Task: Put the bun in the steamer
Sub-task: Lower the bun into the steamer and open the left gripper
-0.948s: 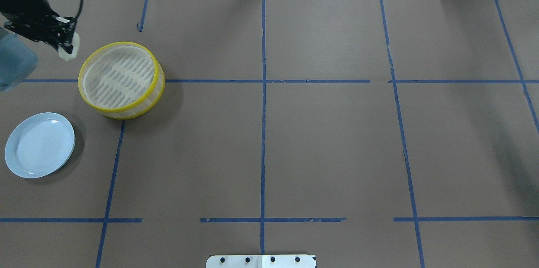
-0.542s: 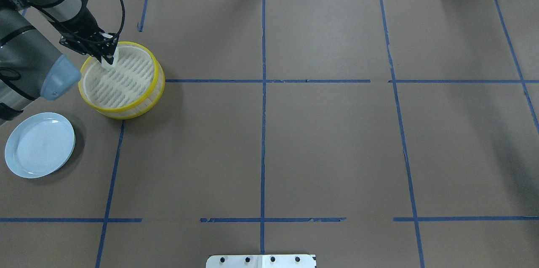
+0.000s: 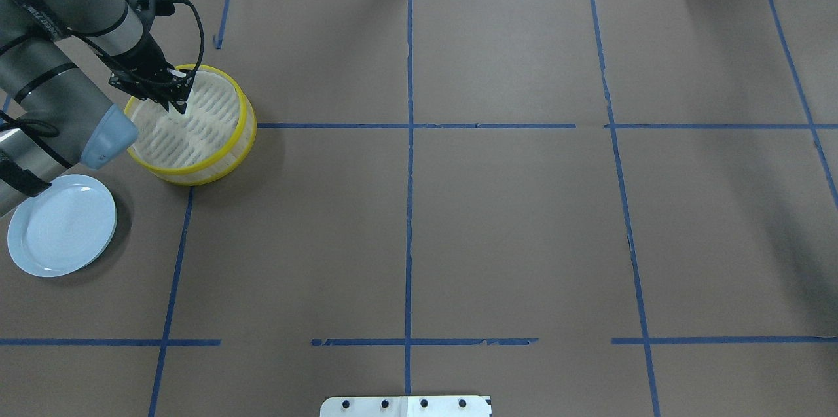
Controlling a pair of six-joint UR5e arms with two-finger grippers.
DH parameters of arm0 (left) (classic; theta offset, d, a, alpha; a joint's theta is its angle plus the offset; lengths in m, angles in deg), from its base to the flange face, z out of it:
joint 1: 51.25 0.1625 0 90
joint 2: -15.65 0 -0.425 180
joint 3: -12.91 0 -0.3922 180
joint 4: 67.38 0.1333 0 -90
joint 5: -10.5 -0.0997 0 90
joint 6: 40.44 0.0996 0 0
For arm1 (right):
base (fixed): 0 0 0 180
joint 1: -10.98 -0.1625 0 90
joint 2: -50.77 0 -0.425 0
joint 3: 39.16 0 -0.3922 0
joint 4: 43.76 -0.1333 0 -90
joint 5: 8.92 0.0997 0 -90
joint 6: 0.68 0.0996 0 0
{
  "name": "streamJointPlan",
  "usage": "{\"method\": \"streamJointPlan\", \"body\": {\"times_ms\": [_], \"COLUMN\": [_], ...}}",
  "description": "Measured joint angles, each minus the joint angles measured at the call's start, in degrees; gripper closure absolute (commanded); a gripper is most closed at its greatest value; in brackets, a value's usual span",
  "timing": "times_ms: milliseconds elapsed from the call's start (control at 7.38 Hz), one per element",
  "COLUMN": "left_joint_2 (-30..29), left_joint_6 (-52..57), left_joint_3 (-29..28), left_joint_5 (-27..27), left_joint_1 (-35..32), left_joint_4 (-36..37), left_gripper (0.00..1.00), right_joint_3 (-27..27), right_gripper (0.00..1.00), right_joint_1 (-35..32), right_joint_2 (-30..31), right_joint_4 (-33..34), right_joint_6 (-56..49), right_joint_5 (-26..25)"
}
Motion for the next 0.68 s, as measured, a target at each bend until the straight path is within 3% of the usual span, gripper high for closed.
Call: {"method": "streamJointPlan", "body": {"times_ms": [135, 271, 406, 677], "left_joint_2": [0.61, 1.04, 1.22, 1.30], "left_joint_6": [0.00, -0.05, -0.10, 0.04], "left_joint_3": [-0.30, -0.39, -0.45, -0.48], "left_joint_5": [-0.01, -0.03, -0.07, -0.04], "left_joint_1": [0.49, 1.07, 1.51, 2.04], "left_joint_4": [-0.64, -0.93, -1.08, -1.45], "left_gripper": [0.66, 0.54, 0.01, 0.00], "right_joint_3": [0.00, 0.00, 0.00, 0.00], "right_gripper": [0.00, 0.00, 0.00, 0.00], "right_joint_1": [-0.01, -0.01, 0.01, 0.04], "right_joint_2": [0.00, 0.00, 0.00, 0.00], "right_joint_4": [0.00, 0.00, -0.02, -0.02], "right_joint_6": [0.00, 0.00, 0.00, 0.00], "right_joint_5": [0.00, 0.00, 0.00, 0.00]}}
